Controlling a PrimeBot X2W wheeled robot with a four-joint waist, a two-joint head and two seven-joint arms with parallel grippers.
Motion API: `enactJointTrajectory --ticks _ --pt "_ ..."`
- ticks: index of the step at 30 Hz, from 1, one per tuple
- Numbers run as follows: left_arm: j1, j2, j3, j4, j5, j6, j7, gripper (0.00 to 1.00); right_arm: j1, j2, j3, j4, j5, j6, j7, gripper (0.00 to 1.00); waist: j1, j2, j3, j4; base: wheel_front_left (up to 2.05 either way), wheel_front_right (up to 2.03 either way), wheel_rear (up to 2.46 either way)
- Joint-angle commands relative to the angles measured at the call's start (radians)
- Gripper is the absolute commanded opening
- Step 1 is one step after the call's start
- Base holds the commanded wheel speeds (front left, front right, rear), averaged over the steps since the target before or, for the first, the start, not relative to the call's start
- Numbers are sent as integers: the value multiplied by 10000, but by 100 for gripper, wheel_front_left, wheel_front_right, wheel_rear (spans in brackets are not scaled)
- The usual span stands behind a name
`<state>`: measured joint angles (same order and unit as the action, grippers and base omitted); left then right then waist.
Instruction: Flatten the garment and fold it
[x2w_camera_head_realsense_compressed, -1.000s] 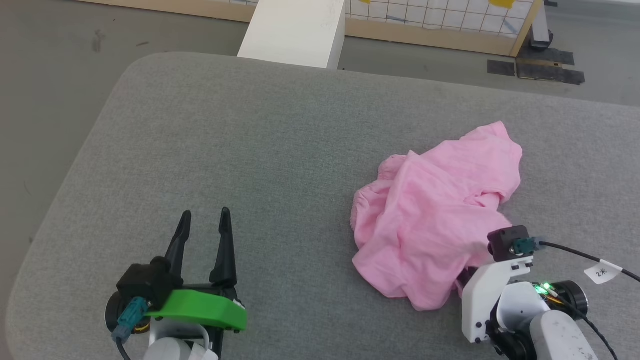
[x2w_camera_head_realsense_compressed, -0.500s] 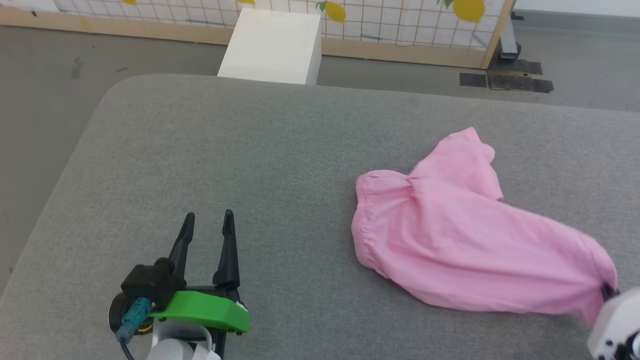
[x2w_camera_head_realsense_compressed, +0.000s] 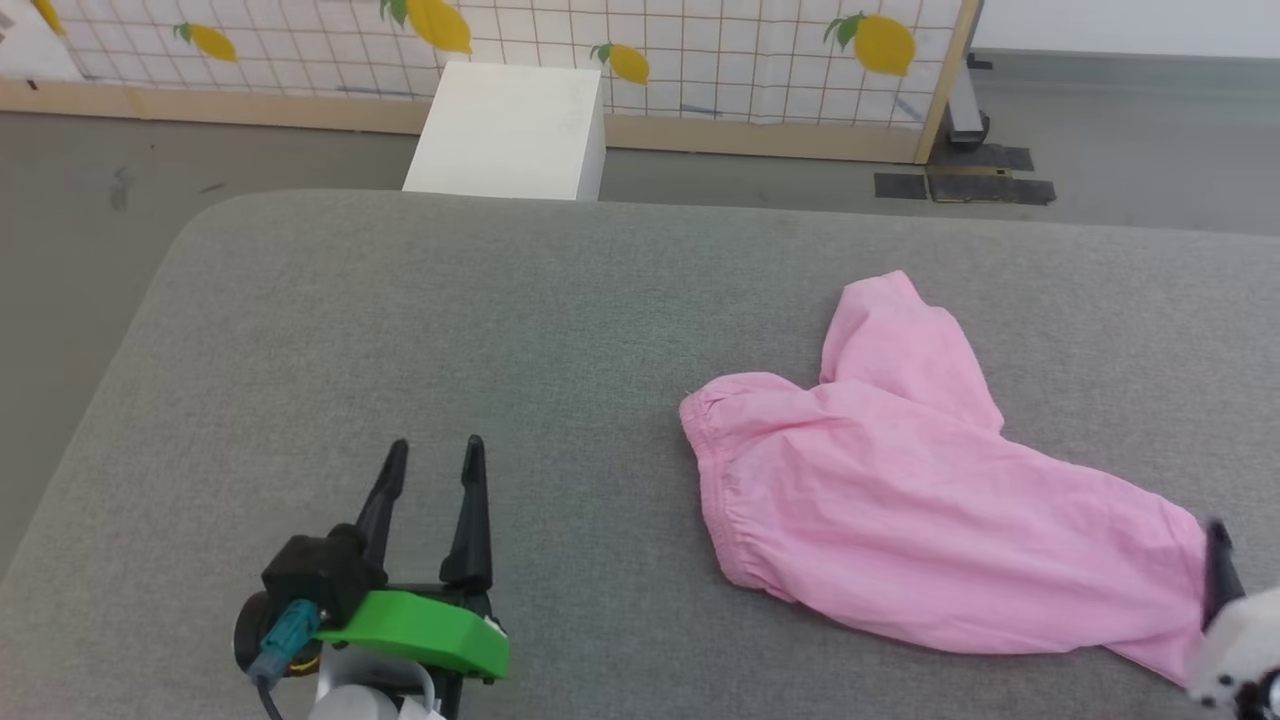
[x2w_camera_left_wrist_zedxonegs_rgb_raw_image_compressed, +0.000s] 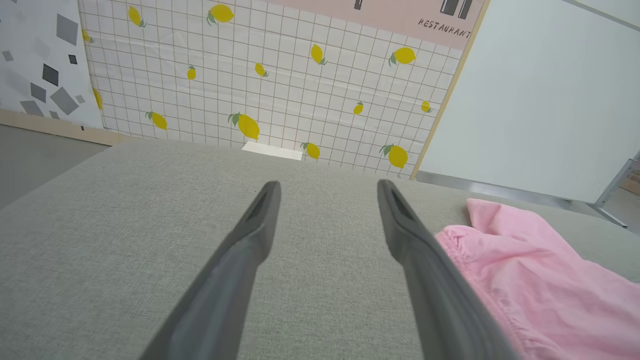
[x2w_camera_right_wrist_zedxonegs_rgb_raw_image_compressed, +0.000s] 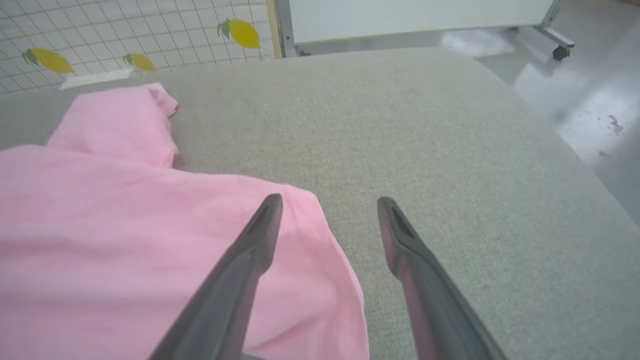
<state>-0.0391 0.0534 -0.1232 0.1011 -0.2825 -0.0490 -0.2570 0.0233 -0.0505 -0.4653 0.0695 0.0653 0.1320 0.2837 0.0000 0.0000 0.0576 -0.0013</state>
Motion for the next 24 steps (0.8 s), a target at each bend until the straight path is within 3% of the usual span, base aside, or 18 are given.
enactJointTrajectory --ticks 1,7,12,16,24 --pt "76 -31 -93 64 -2 -79 -47 100 -239 3 419 -214 -185 -13 -626 100 0 0 -78 -119 0 0 0" --pt "-195 -31 -991 534 -349 -234 -47 100 -227 3 1856 -540 -26 -13 -2242 100 0 0 -68 -343 0 0 0" --pt "-990 -31 -2317 1488 -913 -320 371 100 -201 3 2560 -467 205 -13 -2486 100 0 0 108 -526 0 0 0" --pt "-1752 -31 -3416 2322 -1675 -308 1388 100 -330 3 2824 -374 300 -13 -2538 100 0 0 274 -705 0 0 0" --pt "-2757 -32 -4898 3578 -3433 161 3557 100 -506 3 3207 -189 436 -13 -2492 100 0 0 506 -1069 0 0 0"
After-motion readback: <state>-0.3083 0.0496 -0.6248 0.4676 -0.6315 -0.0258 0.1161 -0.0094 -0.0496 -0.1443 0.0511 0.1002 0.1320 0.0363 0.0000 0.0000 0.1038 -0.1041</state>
